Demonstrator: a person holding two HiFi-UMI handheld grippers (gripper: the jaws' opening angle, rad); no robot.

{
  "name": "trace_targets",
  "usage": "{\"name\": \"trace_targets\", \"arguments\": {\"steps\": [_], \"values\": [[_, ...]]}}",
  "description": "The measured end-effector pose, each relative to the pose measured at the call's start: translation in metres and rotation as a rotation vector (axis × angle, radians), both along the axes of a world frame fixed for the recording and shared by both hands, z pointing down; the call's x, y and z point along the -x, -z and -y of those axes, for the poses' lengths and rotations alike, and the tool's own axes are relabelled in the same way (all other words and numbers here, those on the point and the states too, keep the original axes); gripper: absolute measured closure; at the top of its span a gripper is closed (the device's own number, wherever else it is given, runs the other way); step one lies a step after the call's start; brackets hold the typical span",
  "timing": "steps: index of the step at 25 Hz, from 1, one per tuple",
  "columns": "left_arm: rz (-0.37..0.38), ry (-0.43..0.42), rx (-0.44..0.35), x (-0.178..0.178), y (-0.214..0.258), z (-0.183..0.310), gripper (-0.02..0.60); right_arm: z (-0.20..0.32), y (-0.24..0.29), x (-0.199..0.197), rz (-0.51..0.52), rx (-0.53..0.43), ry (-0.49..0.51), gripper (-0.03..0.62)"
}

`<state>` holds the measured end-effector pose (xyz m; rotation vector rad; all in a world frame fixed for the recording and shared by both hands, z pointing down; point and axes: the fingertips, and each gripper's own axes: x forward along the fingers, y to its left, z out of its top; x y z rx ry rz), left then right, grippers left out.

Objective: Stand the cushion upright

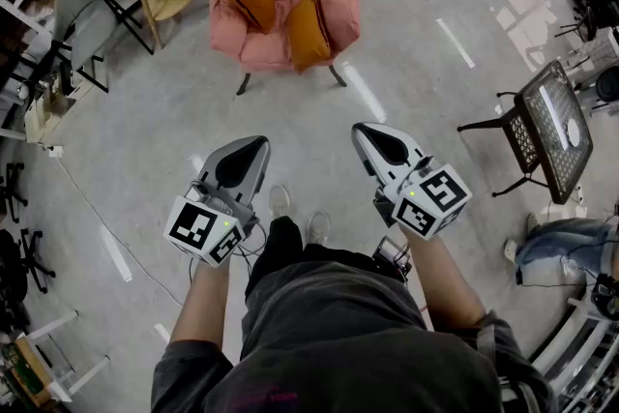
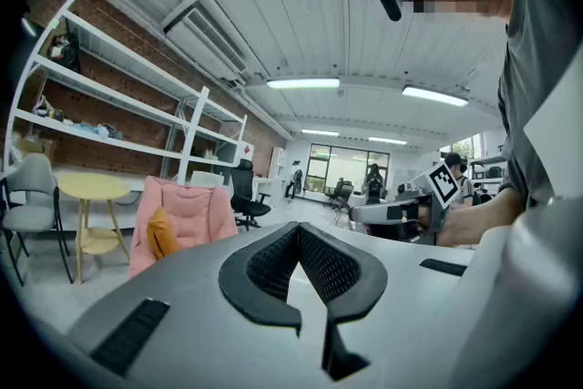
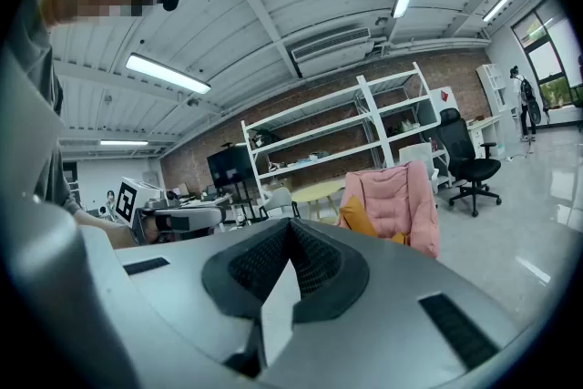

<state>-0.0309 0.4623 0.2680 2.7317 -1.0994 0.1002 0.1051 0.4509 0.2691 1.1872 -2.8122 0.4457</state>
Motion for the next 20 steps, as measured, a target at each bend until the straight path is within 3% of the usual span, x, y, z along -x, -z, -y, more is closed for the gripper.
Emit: {"name": "trace_targets", "arguments": {"steps": [9, 20], "values": [[-0.001, -0.006, 0.02, 0.0, -0.01, 0.002, 0.572, 0.006, -0.009, -0.002, 0.002, 0.02, -0.014, 0.582], [-0.017, -0.034, 0.038, 0.024, -0.019, 0.052, 0.572, 0.058, -0.024, 0.021, -0.01, 0.083, -0.069, 0.58]]}}
